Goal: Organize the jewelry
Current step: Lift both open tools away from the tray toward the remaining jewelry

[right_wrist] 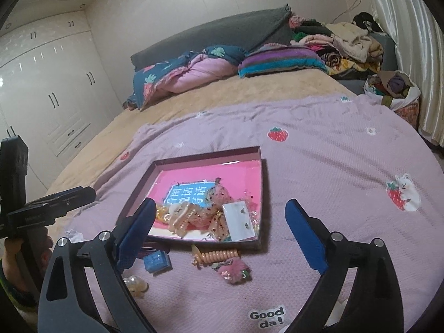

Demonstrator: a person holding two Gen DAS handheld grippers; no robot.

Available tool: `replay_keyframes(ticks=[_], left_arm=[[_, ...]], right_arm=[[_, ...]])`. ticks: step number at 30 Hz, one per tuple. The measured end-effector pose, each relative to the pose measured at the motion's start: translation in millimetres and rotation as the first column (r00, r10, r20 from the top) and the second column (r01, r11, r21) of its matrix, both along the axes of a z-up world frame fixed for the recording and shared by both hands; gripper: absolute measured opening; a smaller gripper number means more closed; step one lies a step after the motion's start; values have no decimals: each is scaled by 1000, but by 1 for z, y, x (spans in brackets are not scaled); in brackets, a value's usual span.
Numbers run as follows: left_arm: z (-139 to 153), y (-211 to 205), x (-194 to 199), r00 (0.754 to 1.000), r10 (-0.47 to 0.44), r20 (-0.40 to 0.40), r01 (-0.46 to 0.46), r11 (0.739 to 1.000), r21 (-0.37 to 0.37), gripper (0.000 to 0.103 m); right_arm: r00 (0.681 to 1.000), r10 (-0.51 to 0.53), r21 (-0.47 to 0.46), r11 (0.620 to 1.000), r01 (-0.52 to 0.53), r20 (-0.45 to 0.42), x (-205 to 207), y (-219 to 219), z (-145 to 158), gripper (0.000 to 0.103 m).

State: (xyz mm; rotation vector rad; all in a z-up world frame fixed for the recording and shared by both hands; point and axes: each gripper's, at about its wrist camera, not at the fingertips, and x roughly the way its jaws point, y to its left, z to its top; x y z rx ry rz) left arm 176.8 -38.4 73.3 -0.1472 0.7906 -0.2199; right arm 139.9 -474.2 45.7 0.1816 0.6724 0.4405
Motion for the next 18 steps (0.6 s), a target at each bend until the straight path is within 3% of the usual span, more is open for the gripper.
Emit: replay_keyframes(ticks=[18], left_arm=[[22,34,-40,996,70,61,-69,997,-20,93]], right_arm=[[997,41,-7,999,-41,66,-38,10,26,94]])
